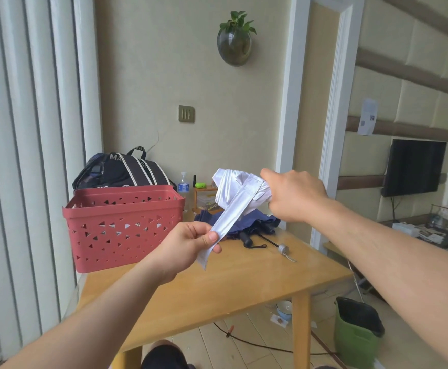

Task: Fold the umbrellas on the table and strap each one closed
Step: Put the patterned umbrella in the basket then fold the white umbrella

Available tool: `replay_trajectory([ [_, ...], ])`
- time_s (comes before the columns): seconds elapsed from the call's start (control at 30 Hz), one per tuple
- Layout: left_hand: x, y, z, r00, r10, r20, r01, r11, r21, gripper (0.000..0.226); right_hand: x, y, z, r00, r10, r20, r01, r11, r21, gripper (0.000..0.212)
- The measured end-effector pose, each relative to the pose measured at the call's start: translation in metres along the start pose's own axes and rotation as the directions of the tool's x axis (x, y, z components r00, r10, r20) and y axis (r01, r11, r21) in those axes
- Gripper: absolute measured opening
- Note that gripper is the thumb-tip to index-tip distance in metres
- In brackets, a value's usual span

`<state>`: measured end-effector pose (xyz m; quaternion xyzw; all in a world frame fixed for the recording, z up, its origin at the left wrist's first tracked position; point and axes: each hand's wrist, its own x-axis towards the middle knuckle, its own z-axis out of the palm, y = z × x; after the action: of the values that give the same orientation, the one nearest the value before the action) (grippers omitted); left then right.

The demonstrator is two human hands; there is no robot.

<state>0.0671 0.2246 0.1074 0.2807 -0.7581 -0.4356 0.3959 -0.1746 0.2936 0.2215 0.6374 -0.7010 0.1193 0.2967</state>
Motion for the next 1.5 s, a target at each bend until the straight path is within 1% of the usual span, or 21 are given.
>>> replay_trajectory([
  [0.1, 0.002, -0.005, -0.003, 1.0, 0.004, -0.012, -0.003, 0.999, 0.044, 0.033, -0.006, -0.003, 0.001, 0.991, -0.047, 0.124, 0.029, 0.989, 0.144, 0.023],
  [0.2, 0.004, -0.014, -0.002, 1.0, 0.01, 0.004, -0.01, 0.999, 0.047, 0.032, -0.014, -0.009, 0.002, 0.968, -0.095, 0.234, 0.007, 0.937, 0.35, 0.033],
  [0.3, 0.006, -0.016, 0.001, 1.0, 0.028, 0.012, -0.029, 0.999, 0.041, 0.032, -0.018, -0.017, 0.006, 0.926, -0.194, 0.324, -0.047, 0.792, 0.609, 0.046],
  [0.37, 0.008, -0.012, 0.0, 0.999, 0.045, -0.008, -0.045, 0.998, 0.042, 0.032, -0.019, -0.019, 0.007, 0.889, -0.261, 0.376, -0.098, 0.694, 0.713, 0.056],
  [0.53, 0.013, -0.003, -0.015, 0.994, 0.099, -0.046, -0.096, 0.994, 0.057, 0.029, -0.022, -0.02, 0.012, 0.79, -0.34, 0.511, -0.238, 0.597, 0.766, 0.05],
  [0.67, 0.01, 0.005, -0.005, 0.985, 0.172, 0.013, -0.173, 0.985, 0.007, 0.029, -0.027, -0.022, 0.016, 0.678, -0.399, 0.617, -0.396, 0.508, 0.765, 0.058],
  [0.73, 0.008, 0.005, 0.005, 0.983, 0.18, 0.028, -0.179, 0.984, -0.024, 0.037, -0.029, -0.022, 0.016, 0.628, -0.428, 0.65, -0.463, 0.466, 0.754, 0.055],
  [0.77, 0.008, 0.004, 0.01, 0.985, 0.172, 0.033, -0.17, 0.984, -0.043, 0.038, -0.03, -0.021, 0.016, 0.597, -0.462, 0.656, -0.485, 0.444, 0.754, 0.051],
  [0.8, 0.007, 0.003, 0.013, 0.987, 0.156, 0.048, -0.151, 0.984, -0.09, 0.032, -0.031, -0.021, 0.017, 0.553, -0.515, 0.655, -0.509, 0.415, 0.755, 0.048],
  [0.87, 0.005, 0.003, 0.016, 0.989, 0.125, 0.079, -0.103, 0.964, -0.245, 0.024, -0.031, -0.02, 0.023, 0.43, -0.647, 0.629, -0.596, 0.32, 0.736, 0.044],
  [0.93, 0.006, 0.005, 0.015, 0.988, 0.101, 0.121, -0.047, 0.922, -0.385, 0.013, -0.03, -0.017, 0.033, 0.325, -0.773, 0.545, -0.676, 0.213, 0.705, 0.04],
  [1.03, 0.004, 0.015, 0.012, 0.97, 0.134, 0.201, -0.022, 0.876, -0.482, 0.011, -0.031, -0.019, 0.044, 0.249, -0.887, 0.389, -0.731, 0.091, 0.677, 0.04],
  [1.1, 0.003, 0.022, 0.01, 0.962, 0.167, 0.216, -0.032, 0.855, -0.518, 0.011, -0.031, -0.022, 0.048, 0.226, -0.919, 0.322, -0.726, 0.062, 0.685, 0.04],
  [1.17, 0.006, 0.026, 0.007, 0.97, 0.163, 0.182, -0.047, 0.855, -0.516, 0.015, -0.031, -0.023, 0.048, 0.25, -0.908, 0.336, -0.69, 0.076, 0.719, 0.04],
  [1.2, 0.007, 0.027, 0.006, 0.975, 0.161, 0.153, -0.064, 0.861, -0.504, 0.021, -0.031, -0.023, 0.046, 0.295, -0.878, 0.376, -0.671, 0.09, 0.736, 0.045],
  [1.23, 0.009, 0.028, 0.005, 0.979, 0.163, 0.123, -0.082, 0.867, -0.492, 0.027, -0.032, -0.023, 0.044, 0.372, -0.826, 0.424, -0.64, 0.103, 0.762, 0.053],
  [1.3, 0.012, 0.029, 0.006, 0.99, 0.141, 0.013, -0.118, 0.873, -0.473, 0.03, -0.035, -0.026, 0.038, 0.585, -0.651, 0.483, -0.536, 0.136, 0.833, 0.059],
  [1.33, 0.013, 0.029, 0.008, 0.99, 0.128, -0.06, -0.141, 0.882, -0.45, 0.023, -0.038, -0.031, 0.036, 0.692, -0.535, 0.485, -0.476, 0.166, 0.863, 0.054],
  [1.37, 0.013, 0.029, 0.01, 0.986, 0.121, -0.114, -0.158, 0.895, -0.417, 0.017, -0.041, -0.037, 0.034, 0.774, -0.423, 0.47, -0.427, 0.199, 0.882, 0.047],
  [1.43, 0.014, 0.028, 0.015, 0.979, 0.113, -0.17, -0.171, 0.908, -0.381, 0.015, -0.046, -0.052, 0.034, 0.866, -0.274, 0.417, -0.356, 0.248, 0.901, 0.031],
  [1.5, 0.014, 0.028, 0.018, 0.973, 0.091, -0.214, -0.167, 0.913, -0.373, 0.014, -0.053, -0.066, 0.043, 0.921, -0.176, 0.349, -0.305, 0.235, 0.923, 0.026],
])
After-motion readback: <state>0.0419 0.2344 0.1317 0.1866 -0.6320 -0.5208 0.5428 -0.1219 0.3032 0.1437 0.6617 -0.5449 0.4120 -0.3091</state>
